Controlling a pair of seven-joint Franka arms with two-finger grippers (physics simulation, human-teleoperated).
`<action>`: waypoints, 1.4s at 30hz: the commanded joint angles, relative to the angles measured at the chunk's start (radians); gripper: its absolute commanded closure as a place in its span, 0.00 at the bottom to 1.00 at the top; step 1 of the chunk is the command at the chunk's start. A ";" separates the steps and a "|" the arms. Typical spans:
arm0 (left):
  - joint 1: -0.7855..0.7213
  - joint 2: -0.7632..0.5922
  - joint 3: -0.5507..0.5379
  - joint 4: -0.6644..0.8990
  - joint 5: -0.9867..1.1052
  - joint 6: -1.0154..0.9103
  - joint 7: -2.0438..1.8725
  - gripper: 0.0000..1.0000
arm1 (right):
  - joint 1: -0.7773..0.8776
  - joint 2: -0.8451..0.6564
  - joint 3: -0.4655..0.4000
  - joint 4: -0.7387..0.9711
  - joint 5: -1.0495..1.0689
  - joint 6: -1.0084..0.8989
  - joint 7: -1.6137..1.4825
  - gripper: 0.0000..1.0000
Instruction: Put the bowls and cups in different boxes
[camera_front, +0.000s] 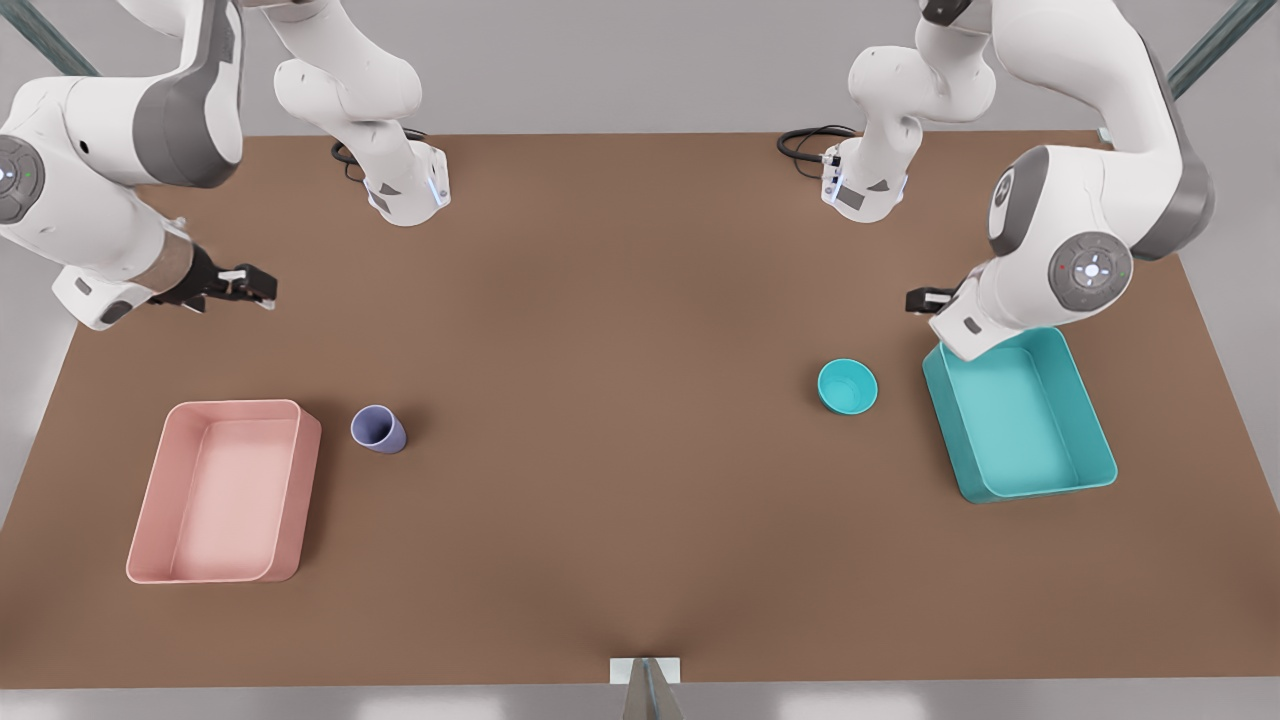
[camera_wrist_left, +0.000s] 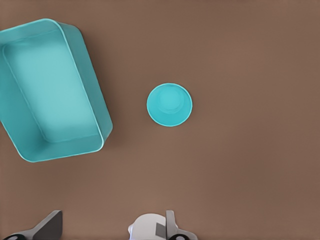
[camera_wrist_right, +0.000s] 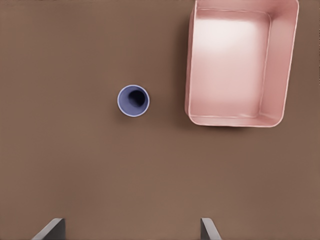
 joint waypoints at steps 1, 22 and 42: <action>0.000 0.000 0.001 0.001 0.000 0.006 -0.005 0.00 | 0.007 0.001 -0.002 0.001 -0.002 0.018 -0.016 0.00; -0.161 0.333 -0.019 -0.534 0.003 0.926 -0.137 0.11 | 0.002 0.297 0.008 -0.466 0.046 0.794 -0.024 0.00; 0.218 0.170 0.073 -0.215 0.065 0.491 -0.162 0.79 | -0.018 0.416 0.008 -0.484 0.073 0.866 -0.024 0.33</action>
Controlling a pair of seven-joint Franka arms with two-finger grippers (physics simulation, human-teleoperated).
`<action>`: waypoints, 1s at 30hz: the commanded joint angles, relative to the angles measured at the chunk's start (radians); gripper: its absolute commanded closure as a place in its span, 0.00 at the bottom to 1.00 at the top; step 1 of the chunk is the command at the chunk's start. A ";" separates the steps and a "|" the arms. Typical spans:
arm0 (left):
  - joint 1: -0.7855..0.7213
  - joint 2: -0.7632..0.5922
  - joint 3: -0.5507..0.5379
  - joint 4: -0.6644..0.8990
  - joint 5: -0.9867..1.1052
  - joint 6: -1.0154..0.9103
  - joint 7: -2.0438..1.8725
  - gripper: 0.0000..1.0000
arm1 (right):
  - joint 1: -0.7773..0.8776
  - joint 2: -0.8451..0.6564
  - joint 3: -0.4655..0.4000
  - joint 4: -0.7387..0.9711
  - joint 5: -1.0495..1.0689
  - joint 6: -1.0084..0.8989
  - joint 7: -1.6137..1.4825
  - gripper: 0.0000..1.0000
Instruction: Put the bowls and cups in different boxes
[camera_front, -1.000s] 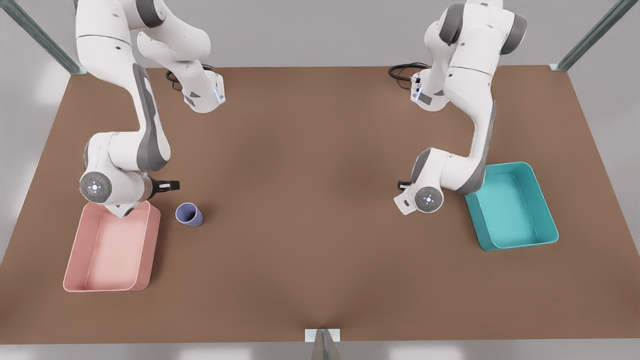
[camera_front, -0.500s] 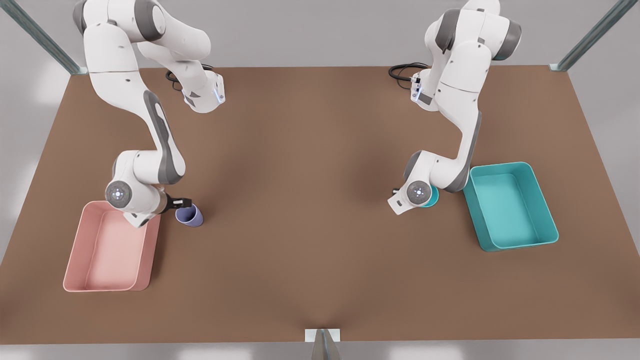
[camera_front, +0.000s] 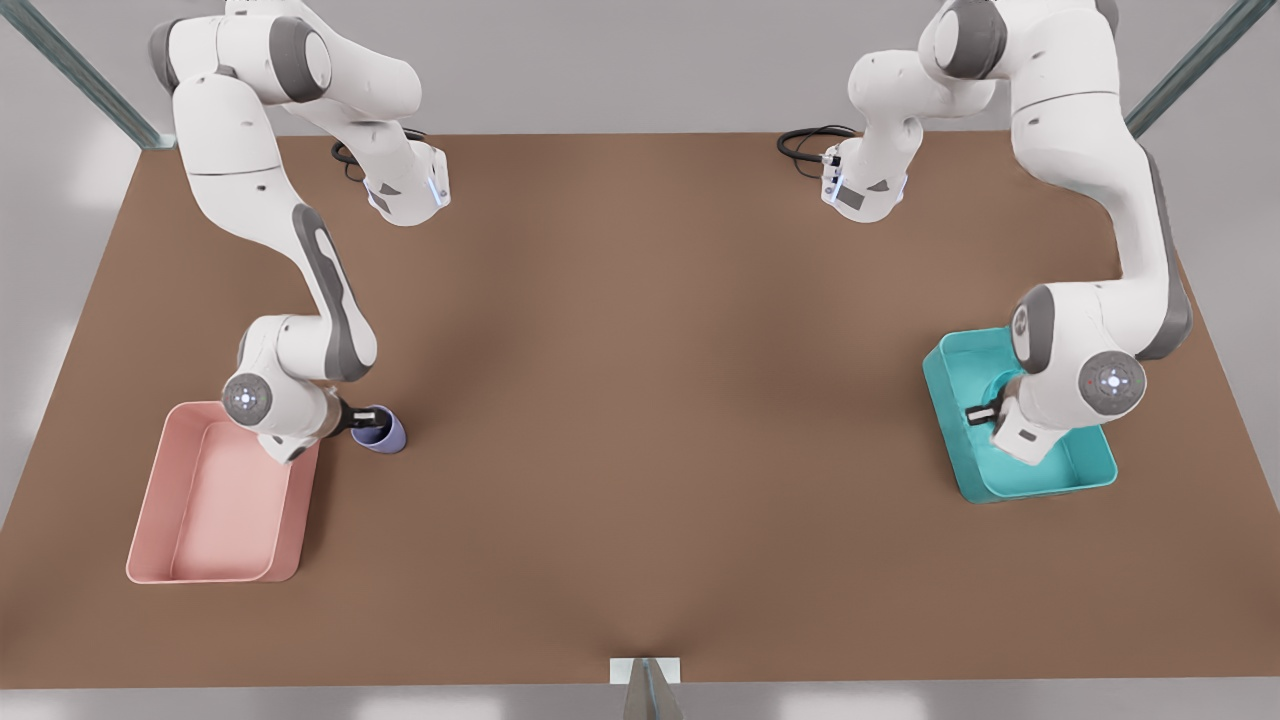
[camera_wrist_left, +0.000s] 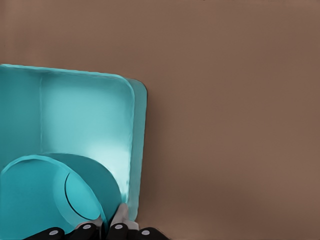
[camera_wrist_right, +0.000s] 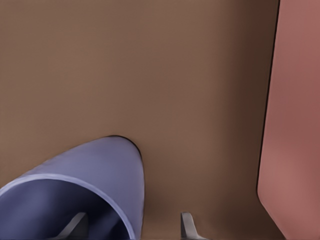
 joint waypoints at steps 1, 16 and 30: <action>0.041 0.018 0.027 0.004 -0.002 -0.020 0.025 0.79 | -0.001 0.023 0.000 0.011 -0.001 0.010 -0.002 0.36; 0.098 0.202 0.033 -0.150 -0.010 0.273 0.088 0.04 | -0.171 -0.112 -0.008 0.221 -0.007 -0.295 -0.355 0.79; -0.022 -0.161 -0.108 0.326 -0.103 -0.593 0.082 0.00 | -0.294 0.279 -0.026 0.520 -0.073 -0.246 -0.454 0.79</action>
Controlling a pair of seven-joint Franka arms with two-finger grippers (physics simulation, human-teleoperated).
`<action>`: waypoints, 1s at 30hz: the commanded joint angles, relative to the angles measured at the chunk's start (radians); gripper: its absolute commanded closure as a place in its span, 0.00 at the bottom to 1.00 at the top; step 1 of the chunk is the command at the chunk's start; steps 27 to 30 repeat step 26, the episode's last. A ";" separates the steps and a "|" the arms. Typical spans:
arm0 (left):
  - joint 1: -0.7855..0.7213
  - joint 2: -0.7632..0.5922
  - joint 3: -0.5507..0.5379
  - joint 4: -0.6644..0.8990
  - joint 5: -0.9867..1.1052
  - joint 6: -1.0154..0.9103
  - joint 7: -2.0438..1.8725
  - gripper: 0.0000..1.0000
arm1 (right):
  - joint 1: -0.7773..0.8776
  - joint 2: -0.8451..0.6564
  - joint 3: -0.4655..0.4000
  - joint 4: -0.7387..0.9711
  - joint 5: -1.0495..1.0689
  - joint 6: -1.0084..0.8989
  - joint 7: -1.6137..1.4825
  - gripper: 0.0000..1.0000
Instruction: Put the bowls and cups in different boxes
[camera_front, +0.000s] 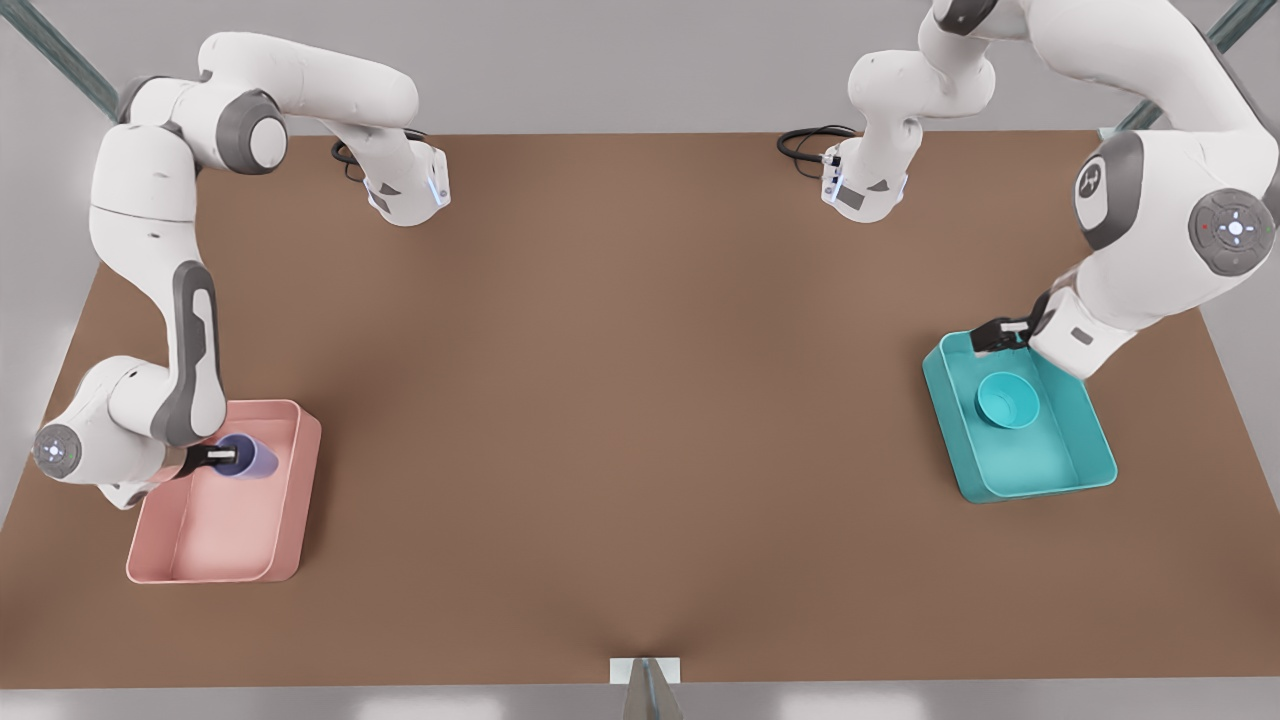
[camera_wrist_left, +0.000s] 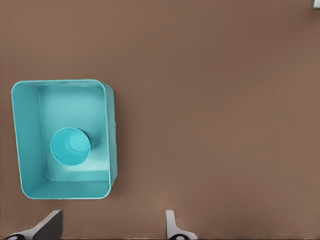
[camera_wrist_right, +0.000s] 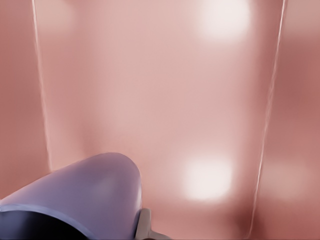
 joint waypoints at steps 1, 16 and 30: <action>0.004 -0.001 0.000 0.003 -0.004 -0.185 0.010 0.00 | 0.001 0.009 0.002 0.006 0.000 0.019 -0.163 0.79; 0.007 -0.001 -0.003 0.003 -0.006 -0.195 0.010 0.00 | 0.006 -0.213 0.045 -0.002 0.036 -0.274 -0.172 0.00; 0.007 -0.003 -0.003 0.003 -0.003 -0.222 0.010 0.00 | 0.213 -0.658 0.054 -0.040 0.013 -0.647 0.397 0.00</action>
